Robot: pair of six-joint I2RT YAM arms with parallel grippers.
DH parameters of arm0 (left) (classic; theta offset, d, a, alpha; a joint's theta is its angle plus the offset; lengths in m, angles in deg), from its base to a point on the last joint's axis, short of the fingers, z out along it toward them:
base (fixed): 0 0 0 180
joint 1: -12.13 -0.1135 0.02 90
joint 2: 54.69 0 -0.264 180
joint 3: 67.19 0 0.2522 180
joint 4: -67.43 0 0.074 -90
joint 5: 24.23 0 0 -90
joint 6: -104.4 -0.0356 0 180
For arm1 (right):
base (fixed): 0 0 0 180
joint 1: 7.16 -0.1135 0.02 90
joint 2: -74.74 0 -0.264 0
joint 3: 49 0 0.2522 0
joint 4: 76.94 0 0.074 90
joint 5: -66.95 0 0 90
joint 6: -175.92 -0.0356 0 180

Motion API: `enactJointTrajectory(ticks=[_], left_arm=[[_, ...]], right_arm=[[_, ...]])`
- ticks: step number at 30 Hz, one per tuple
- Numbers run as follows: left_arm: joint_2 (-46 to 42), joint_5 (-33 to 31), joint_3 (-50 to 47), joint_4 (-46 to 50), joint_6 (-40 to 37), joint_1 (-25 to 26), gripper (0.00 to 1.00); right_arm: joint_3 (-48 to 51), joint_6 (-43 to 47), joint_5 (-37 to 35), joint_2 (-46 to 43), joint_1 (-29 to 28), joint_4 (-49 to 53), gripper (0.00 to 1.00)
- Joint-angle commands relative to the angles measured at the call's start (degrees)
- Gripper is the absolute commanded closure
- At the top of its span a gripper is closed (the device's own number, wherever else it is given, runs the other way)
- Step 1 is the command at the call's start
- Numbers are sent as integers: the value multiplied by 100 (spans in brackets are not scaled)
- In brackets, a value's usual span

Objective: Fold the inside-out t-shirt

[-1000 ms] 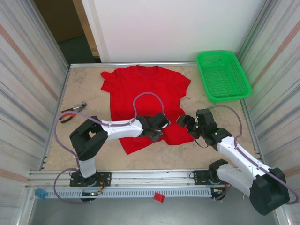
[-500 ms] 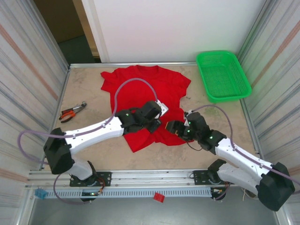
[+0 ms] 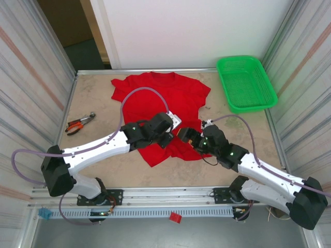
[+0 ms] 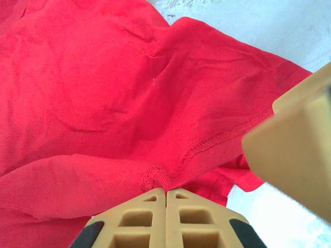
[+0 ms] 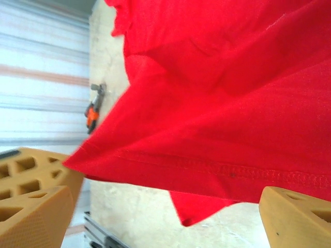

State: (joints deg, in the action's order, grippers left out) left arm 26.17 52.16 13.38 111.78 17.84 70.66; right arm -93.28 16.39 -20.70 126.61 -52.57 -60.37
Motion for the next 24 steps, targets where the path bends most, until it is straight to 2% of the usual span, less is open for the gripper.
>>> enactJointTrajectory(ticks=[1,6,12,19,24], left_arm=[[-301,-63,-156,-133,178,20,100],[-419,-206,-298,-275,279,26,100],[-522,-286,-401,-439,313,19,100],[-897,-134,-791,-757,293,28,100],[-1062,76,-1016,-854,273,28,100]], right_arm=[[152,-934,-162,-24,-33,-465,6],[159,-1904,-179,202,-236,-761,4],[156,-2675,-604,445,-679,-1009,3],[-40,-2884,-811,1372,-399,-1623,3],[-319,-2789,-646,1798,-129,-1914,10]])
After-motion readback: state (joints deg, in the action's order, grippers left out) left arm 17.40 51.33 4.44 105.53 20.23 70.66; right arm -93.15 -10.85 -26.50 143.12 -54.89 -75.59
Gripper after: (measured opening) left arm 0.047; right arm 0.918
